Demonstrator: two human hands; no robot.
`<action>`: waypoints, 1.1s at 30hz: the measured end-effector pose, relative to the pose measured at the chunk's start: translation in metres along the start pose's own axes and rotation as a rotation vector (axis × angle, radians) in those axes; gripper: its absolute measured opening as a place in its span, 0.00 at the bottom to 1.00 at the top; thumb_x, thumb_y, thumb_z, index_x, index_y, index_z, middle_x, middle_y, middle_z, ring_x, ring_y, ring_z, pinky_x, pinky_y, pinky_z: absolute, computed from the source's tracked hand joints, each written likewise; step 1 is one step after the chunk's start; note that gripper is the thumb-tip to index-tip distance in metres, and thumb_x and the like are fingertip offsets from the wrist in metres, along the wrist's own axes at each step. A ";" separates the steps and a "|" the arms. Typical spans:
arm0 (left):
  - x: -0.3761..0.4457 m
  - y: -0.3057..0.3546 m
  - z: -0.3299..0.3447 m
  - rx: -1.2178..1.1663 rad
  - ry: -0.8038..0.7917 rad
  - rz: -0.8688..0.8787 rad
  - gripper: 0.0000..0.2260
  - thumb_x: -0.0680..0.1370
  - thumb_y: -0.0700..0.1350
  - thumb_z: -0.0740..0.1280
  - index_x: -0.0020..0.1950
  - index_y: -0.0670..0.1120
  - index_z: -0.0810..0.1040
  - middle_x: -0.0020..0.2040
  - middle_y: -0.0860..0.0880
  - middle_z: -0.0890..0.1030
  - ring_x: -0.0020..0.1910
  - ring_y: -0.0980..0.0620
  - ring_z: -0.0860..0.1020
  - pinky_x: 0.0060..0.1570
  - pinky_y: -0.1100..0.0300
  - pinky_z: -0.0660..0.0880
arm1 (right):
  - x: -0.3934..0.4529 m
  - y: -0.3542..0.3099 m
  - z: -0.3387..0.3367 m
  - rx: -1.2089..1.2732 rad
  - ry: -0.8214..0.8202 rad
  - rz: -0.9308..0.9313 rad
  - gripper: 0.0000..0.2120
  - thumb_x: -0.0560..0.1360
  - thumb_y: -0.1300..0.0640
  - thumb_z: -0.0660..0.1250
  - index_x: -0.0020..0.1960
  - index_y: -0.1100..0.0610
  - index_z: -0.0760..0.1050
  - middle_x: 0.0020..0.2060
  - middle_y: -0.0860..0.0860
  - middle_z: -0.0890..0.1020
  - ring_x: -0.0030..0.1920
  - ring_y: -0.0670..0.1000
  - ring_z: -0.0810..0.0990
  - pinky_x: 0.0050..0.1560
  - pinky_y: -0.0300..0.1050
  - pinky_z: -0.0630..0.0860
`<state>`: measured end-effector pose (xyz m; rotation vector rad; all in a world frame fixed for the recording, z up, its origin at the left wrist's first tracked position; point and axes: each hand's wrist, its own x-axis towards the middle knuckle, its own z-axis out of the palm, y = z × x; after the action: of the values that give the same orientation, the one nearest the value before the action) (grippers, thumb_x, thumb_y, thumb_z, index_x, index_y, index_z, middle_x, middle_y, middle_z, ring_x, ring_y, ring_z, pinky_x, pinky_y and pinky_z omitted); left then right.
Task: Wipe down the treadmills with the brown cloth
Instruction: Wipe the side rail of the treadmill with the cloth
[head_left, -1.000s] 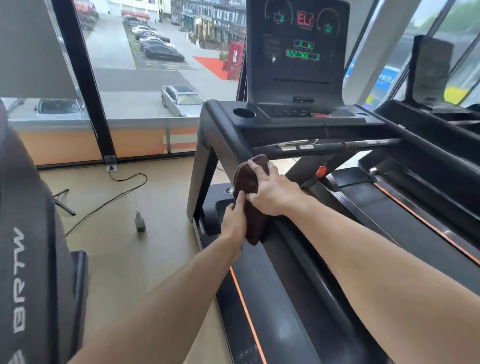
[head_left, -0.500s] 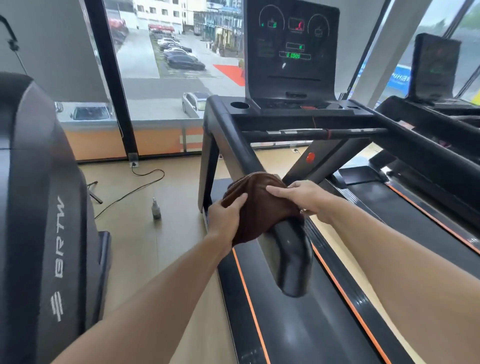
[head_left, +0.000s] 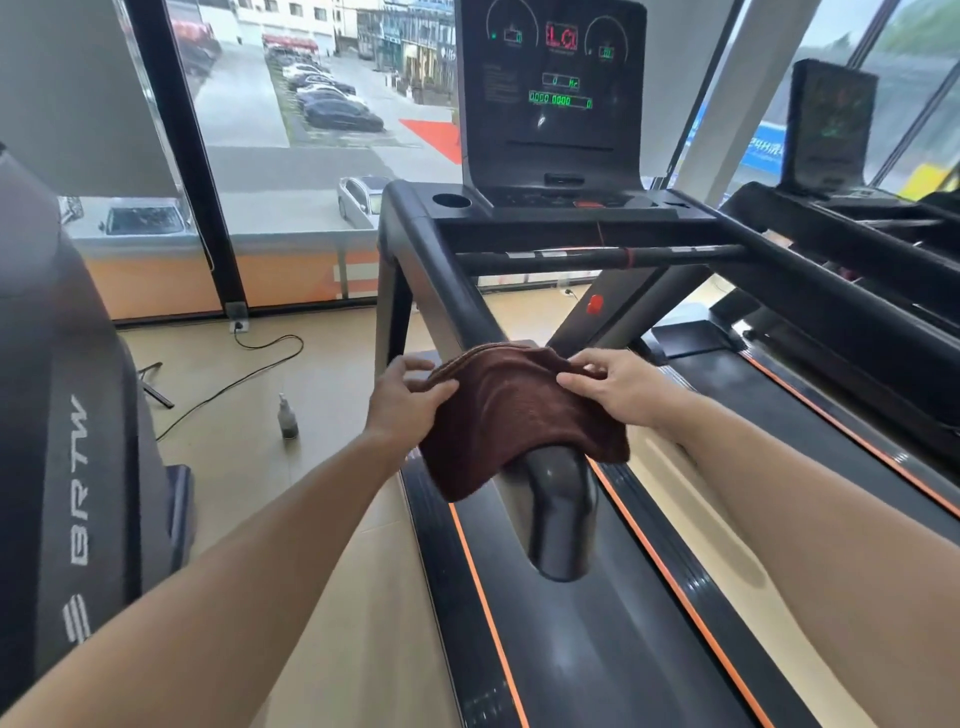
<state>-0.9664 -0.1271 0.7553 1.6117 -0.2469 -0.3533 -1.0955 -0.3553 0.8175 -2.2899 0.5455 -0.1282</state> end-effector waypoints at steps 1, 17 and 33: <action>0.000 -0.007 -0.001 0.002 -0.021 -0.026 0.13 0.76 0.43 0.76 0.58 0.46 0.79 0.50 0.48 0.84 0.49 0.50 0.82 0.43 0.61 0.76 | 0.000 0.005 0.004 -0.021 0.016 0.003 0.02 0.78 0.48 0.73 0.47 0.44 0.83 0.44 0.47 0.85 0.45 0.48 0.83 0.52 0.44 0.78; -0.016 -0.045 -0.003 -0.147 0.293 0.099 0.15 0.81 0.44 0.70 0.68 0.47 0.80 0.63 0.52 0.83 0.63 0.58 0.79 0.65 0.66 0.73 | 0.005 0.013 0.016 0.161 0.105 0.084 0.12 0.76 0.46 0.74 0.41 0.53 0.79 0.40 0.50 0.85 0.43 0.51 0.80 0.50 0.50 0.76; -0.057 -0.003 0.016 0.266 -0.053 0.377 0.23 0.76 0.32 0.66 0.67 0.52 0.77 0.60 0.54 0.79 0.60 0.52 0.77 0.59 0.66 0.73 | -0.059 0.007 0.000 0.332 0.020 -0.299 0.20 0.67 0.74 0.78 0.34 0.49 0.81 0.40 0.53 0.85 0.43 0.52 0.82 0.51 0.44 0.78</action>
<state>-1.0253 -0.1211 0.7562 1.7725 -0.6500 -0.0732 -1.1509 -0.3346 0.8164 -2.0303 0.1710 -0.3600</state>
